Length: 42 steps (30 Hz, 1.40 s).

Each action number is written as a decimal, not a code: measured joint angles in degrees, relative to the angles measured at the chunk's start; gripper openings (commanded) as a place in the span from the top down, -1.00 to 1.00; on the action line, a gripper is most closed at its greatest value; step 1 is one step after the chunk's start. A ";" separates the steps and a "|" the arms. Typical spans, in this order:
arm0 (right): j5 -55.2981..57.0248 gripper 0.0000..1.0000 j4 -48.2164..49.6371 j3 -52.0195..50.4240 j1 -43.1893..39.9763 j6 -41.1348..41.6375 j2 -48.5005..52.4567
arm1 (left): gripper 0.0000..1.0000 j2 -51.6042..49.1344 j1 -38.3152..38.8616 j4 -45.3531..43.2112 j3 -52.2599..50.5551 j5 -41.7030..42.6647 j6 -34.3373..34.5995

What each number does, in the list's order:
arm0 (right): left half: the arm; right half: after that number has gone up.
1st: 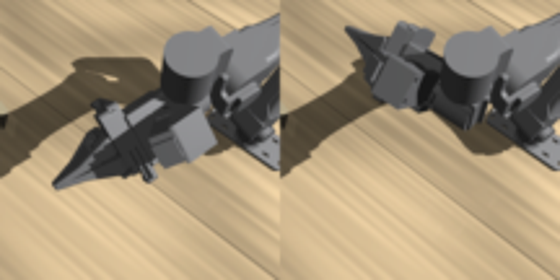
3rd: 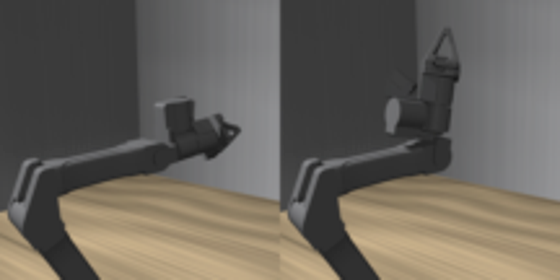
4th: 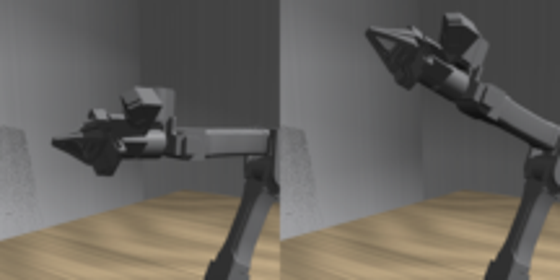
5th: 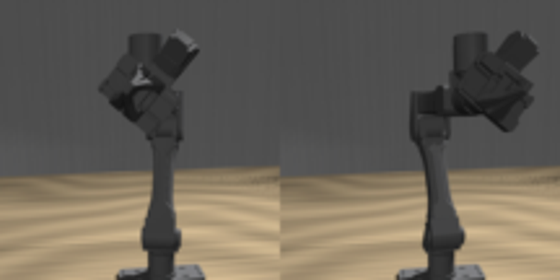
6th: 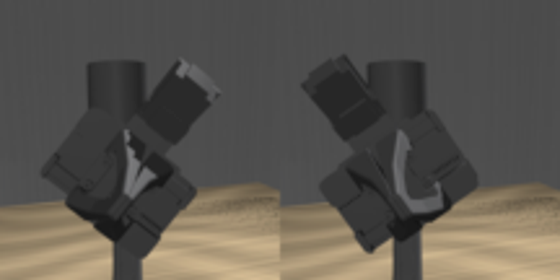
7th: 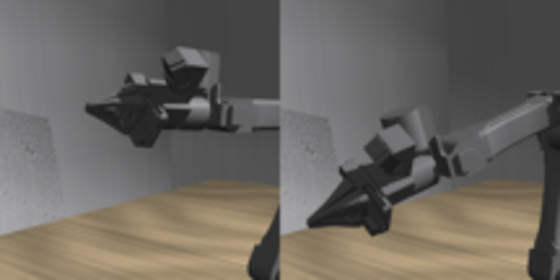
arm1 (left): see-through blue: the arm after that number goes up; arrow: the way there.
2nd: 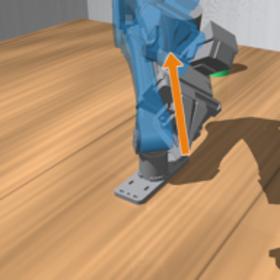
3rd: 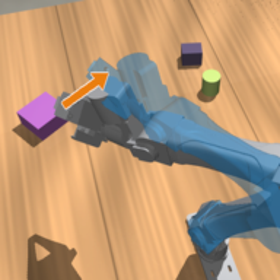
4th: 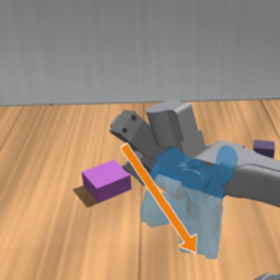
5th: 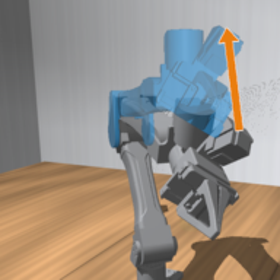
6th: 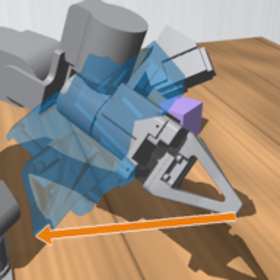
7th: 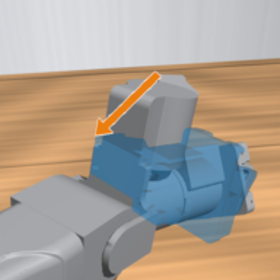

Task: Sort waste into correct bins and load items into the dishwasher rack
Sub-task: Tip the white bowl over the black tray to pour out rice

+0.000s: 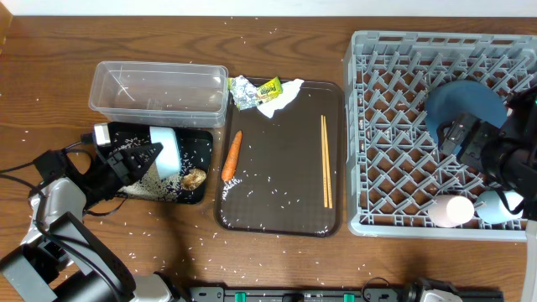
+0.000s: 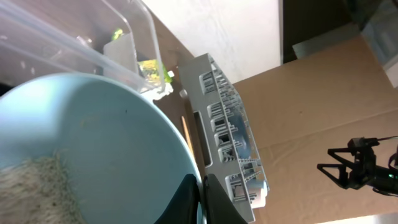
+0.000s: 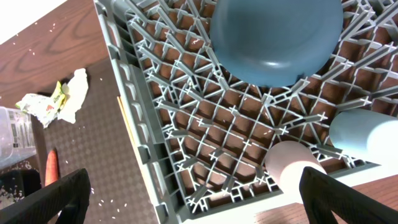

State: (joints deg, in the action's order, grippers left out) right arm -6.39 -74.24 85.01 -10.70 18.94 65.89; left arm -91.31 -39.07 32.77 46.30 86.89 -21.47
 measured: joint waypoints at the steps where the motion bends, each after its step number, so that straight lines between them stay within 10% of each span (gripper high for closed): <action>1: 0.00 -0.99 0.02 0.00 0.00 0.00 0.00 | 0.88 0.00 0.00 -0.20 0.00 0.22 0.02; 20: 0.00 -0.99 -0.59 0.00 0.00 0.00 0.00 | 0.88 -0.31 -0.15 -0.39 -0.90 -0.48 0.63; 42: -0.09 -0.98 0.15 0.00 0.00 1.07 0.02 | 0.88 0.13 13.44 -2.86 -0.66 -29.38 9.25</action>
State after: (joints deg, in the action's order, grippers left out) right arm -6.48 -74.08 85.01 -10.70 20.01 65.91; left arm -91.18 -25.63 29.91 45.65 57.52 -12.23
